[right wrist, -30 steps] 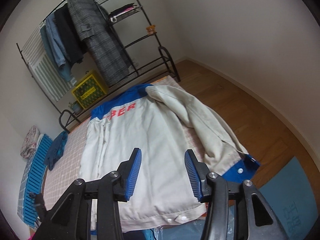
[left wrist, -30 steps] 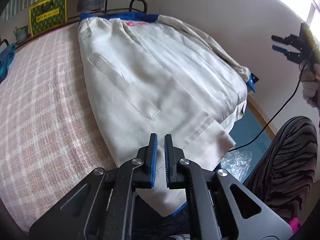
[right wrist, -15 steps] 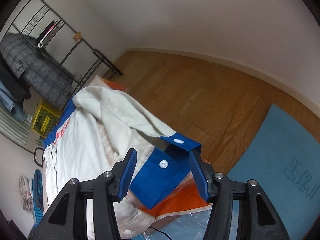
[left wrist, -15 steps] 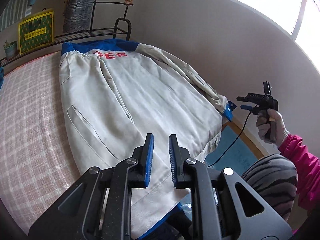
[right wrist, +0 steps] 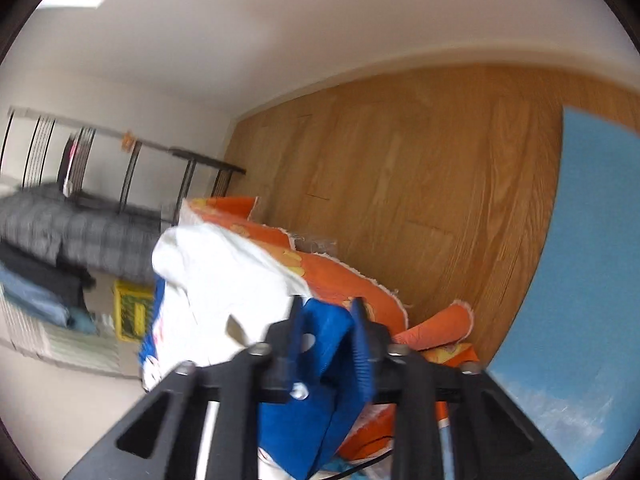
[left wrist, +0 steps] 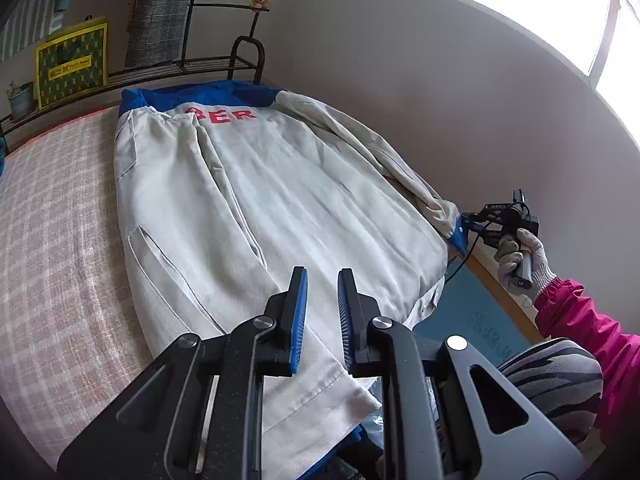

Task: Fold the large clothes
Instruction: 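Grasp the blue cuff of the other sleeve with the right tool, then lay the sleeve along the jacket back with the right tool and release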

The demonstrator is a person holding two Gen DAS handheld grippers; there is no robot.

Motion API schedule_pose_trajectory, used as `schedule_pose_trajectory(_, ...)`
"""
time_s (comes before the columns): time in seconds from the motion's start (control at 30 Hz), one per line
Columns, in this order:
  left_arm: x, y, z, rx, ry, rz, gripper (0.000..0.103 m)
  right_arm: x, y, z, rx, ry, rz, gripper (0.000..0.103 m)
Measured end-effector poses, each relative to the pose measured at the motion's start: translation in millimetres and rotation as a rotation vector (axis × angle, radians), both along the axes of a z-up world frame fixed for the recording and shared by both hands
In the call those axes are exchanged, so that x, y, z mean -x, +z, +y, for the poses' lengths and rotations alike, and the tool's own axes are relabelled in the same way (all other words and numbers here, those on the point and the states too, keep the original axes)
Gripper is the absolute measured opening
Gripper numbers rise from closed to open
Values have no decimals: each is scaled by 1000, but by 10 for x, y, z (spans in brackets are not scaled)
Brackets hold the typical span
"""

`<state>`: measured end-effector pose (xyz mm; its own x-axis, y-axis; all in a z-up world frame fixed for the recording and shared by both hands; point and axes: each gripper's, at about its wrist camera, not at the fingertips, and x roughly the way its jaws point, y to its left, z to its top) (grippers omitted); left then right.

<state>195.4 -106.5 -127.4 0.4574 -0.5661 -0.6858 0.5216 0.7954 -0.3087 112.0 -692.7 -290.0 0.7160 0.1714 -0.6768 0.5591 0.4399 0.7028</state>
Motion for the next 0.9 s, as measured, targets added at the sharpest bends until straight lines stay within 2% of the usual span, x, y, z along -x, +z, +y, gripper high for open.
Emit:
schedule_pose_trajectory(0.03, -6, 5, 4, 1, 3, -1, 14, -2, 89, 27, 34, 22, 0, 3)
schedule_pose_trajectory(0.07, -10, 7, 7, 2, 5, -3, 14, -4, 190, 53, 67, 36, 0, 2)
schedule_pose_trajectory(0.17, -5, 6, 3, -1, 3, -4, 14, 24, 512, 183, 162, 72, -23, 1)
schedule_pose_trajectory(0.27, 15, 11, -14, 1, -1, -7, 14, 47, 867, 435, 301, 139, -47, 0)
schedule_pose_trajectory(0.4, 37, 41, -17, 3, 4, -16, 14, 45, 1303, 937, 470, 269, -100, 0)
schedule_pose_trajectory(0.5, 52, 61, -5, -4, 9, -23, 14, 34, 1498, 1363, 550, 378, -133, 0)
schedule_pose_trajectory(0.7, 84, 92, 50, -29, 21, -38, 14, 92, 1494, 2128, 635, 626, -169, 0)
schedule_pose_trajectory(0.9, 63, 29, 77, -39, 36, -21, 14, 305, 1059, 2768, 677, 951, -101, 0)
